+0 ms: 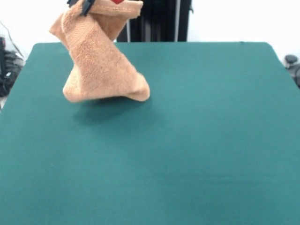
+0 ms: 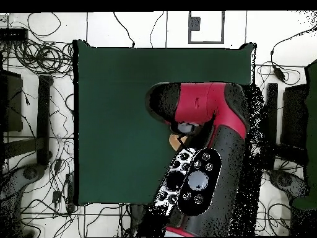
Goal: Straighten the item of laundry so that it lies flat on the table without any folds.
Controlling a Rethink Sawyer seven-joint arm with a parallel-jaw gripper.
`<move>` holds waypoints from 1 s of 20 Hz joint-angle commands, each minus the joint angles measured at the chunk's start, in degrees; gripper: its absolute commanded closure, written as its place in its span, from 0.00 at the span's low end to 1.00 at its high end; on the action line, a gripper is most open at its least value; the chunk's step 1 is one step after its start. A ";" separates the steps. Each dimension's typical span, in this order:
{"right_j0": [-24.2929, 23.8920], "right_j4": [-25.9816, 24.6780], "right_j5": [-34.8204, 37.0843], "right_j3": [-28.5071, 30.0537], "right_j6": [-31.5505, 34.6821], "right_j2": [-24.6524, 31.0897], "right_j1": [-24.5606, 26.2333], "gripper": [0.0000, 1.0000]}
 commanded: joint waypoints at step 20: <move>4.63 -0.29 10.36 -2.07 5.35 3.22 4.50 1.00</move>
